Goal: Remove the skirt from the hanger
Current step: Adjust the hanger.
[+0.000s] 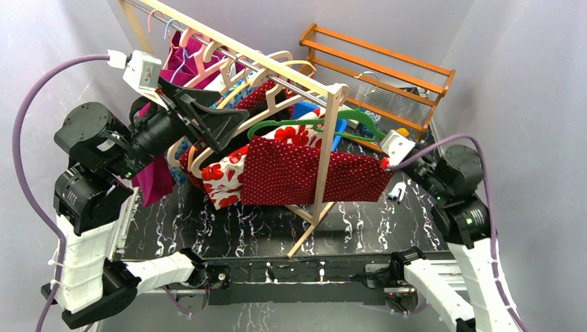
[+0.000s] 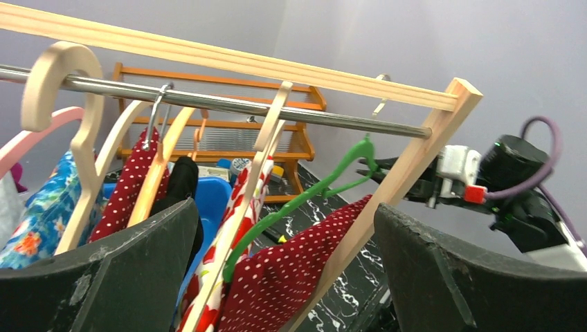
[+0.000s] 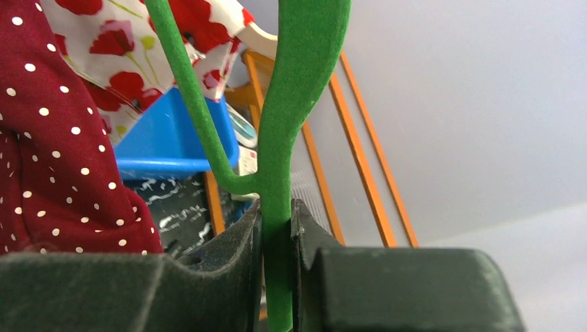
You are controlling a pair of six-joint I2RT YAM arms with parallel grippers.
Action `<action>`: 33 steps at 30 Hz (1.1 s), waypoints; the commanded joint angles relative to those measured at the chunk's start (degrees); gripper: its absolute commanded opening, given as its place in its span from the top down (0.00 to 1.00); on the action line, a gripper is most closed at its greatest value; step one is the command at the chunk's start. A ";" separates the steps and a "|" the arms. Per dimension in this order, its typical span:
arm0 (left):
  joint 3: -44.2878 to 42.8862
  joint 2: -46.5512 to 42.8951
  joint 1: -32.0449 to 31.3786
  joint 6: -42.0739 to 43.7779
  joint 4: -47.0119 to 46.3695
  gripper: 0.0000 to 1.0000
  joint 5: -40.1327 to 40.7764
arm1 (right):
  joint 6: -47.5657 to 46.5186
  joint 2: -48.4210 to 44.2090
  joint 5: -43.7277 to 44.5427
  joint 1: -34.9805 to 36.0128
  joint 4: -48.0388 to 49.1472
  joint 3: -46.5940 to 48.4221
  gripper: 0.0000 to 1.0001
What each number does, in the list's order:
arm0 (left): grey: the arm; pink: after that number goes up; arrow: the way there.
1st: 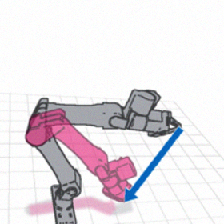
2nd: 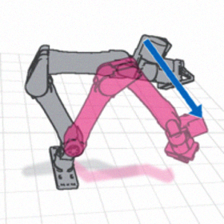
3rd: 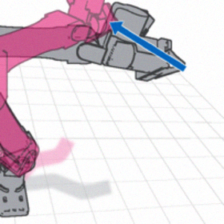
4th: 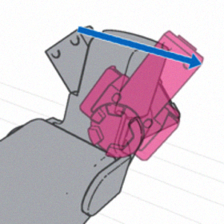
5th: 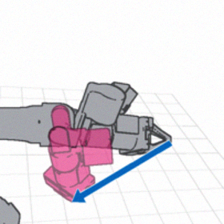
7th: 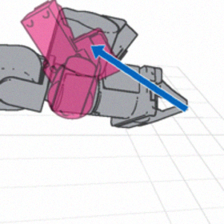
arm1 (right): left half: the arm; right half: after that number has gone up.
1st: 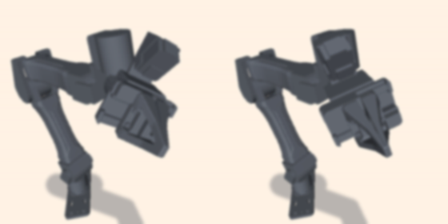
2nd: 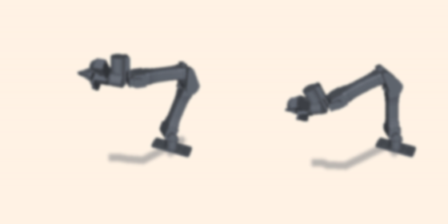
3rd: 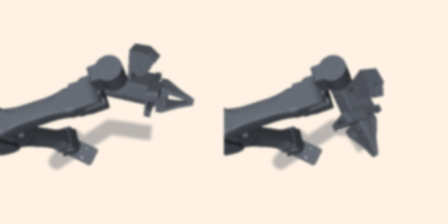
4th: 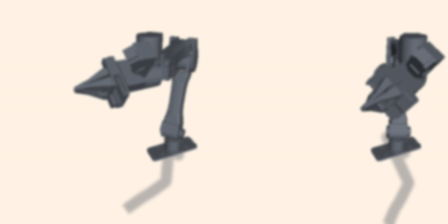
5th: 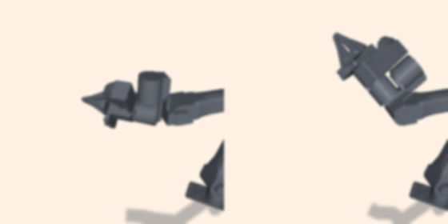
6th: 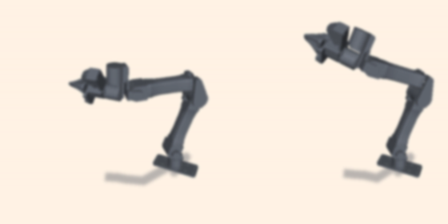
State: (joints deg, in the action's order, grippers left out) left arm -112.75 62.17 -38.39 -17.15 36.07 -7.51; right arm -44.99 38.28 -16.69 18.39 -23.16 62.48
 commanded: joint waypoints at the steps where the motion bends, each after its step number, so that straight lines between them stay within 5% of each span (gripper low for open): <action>1: -3.26 0.38 -0.19 -0.16 0.99 0.02 2.85 | -1.03 -2.83 8.85 0.06 0.36 4.63 1.00; 23: -15.77 6.58 -0.19 0.89 0.81 0.02 6.72 | 8.11 -8.18 23.98 0.07 -6.88 15.08 1.00; 33: -19.92 11.49 -0.17 3.65 -2.68 0.02 7.36 | 16.52 -3.25 43.51 0.12 -5.75 22.85 1.00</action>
State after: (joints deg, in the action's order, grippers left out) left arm -130.80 73.17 -38.39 -15.38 36.49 -1.10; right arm -36.21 32.01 17.65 18.39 -39.86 78.54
